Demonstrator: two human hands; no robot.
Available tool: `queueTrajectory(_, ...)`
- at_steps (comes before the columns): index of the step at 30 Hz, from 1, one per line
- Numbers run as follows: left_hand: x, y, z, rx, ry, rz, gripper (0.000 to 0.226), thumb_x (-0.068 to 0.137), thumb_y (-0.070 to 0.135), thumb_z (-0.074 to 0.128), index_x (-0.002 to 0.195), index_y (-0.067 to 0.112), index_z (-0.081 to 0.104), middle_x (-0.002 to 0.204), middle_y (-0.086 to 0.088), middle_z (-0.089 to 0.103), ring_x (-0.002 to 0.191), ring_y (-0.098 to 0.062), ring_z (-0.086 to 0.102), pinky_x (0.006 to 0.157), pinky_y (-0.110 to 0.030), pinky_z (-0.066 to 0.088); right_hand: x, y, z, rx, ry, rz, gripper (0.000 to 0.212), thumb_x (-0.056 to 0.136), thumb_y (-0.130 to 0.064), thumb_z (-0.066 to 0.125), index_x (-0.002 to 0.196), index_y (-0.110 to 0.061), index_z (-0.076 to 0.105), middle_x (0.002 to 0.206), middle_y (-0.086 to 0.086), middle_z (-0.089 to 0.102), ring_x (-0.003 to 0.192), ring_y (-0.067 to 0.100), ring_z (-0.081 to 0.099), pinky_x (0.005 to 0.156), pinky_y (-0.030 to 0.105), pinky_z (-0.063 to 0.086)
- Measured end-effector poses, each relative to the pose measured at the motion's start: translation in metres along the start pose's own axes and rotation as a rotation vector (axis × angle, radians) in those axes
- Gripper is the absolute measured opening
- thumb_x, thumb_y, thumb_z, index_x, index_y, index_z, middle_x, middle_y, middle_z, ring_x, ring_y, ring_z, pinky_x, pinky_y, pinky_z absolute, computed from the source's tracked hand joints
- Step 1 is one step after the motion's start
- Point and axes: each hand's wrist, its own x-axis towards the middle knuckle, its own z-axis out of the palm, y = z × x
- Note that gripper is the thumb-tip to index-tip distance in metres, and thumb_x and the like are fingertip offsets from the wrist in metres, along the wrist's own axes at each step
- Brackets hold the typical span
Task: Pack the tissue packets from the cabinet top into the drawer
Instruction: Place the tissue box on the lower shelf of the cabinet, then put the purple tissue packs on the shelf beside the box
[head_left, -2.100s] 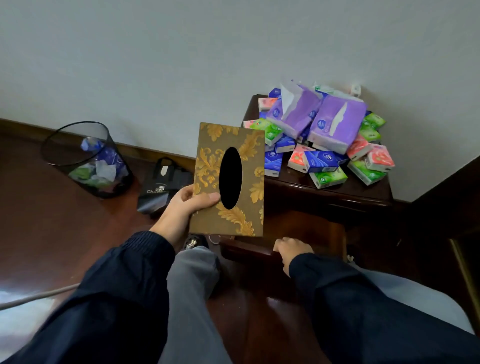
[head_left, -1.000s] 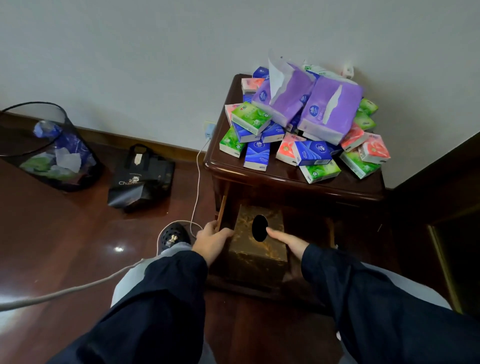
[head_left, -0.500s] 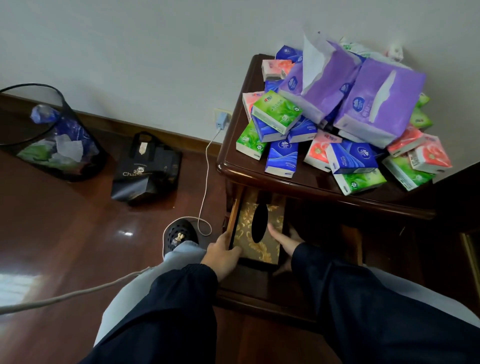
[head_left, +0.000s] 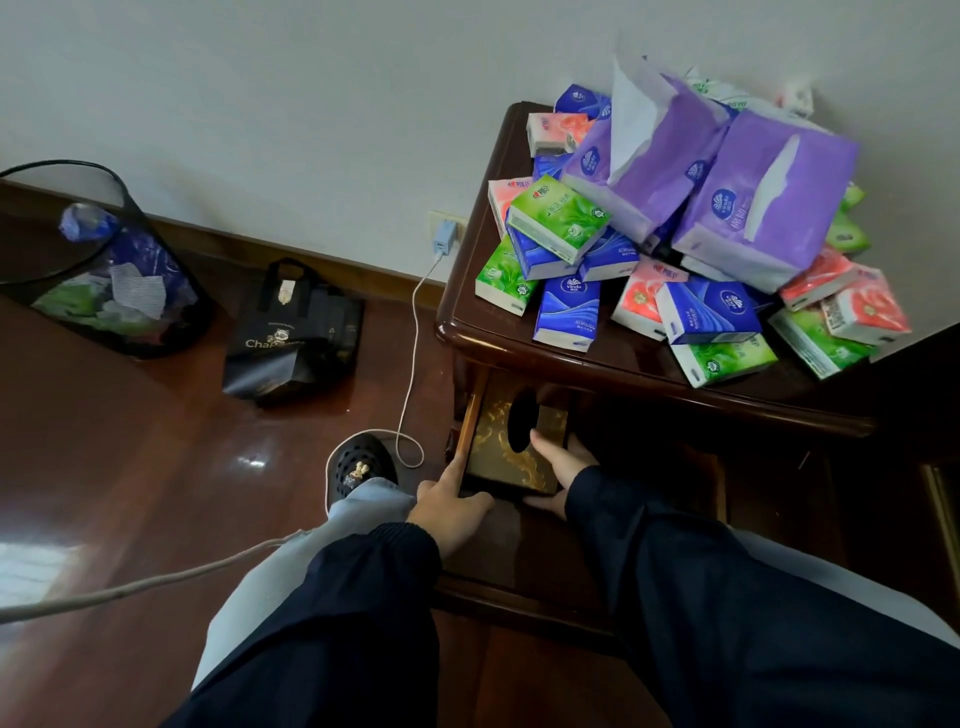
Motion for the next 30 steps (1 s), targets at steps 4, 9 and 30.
queueTrajectory(4, -0.001, 0.002, 0.001, -0.015, -0.003, -0.019, 0.082, 0.090, 0.036, 0.060, 0.157, 0.047, 0.014, 0.148, -0.011, 0.033, 0.118, -0.028, 0.051, 0.102, -0.037, 0.049, 0.000, -0.006, -0.001, -0.072, 0.000, -0.087, 0.102, 0.084, -0.022, 0.083, 0.161, -0.027, 0.016, 0.165, 0.004, 0.018, 0.146, 0.034, 0.027, 0.038, 0.022, 0.051)
queueTrajectory(9, -0.005, 0.006, 0.001, -0.061, 0.012, -0.040, 0.079, 0.091, 0.037, 0.061, 0.158, 0.039, 0.019, 0.149, -0.012, 0.035, 0.127, -0.033, 0.049, 0.107, -0.044, 0.047, -0.005, -0.002, 0.001, -0.074, 0.036, -0.113, 0.093, 0.084, -0.004, 0.079, 0.159, -0.019, 0.024, 0.160, 0.009, 0.029, 0.142, 0.037, 0.036, 0.066, 0.035, 0.060)
queueTrajectory(30, -0.120, 0.233, -0.033, -0.336, 0.267, 0.584, 0.015, 0.092, 0.030, 0.061, 0.084, 0.018, 0.062, 0.076, 0.006, 0.067, 0.063, -0.009, 0.065, 0.051, -0.020, 0.047, -0.222, -0.178, -0.106, -0.365, -0.026, -0.673, 0.012, 0.096, -0.029, 0.064, 0.102, -0.020, 0.069, 0.096, 0.003, 0.073, 0.066, 0.018, 0.068, 0.058, 0.030, 0.055)
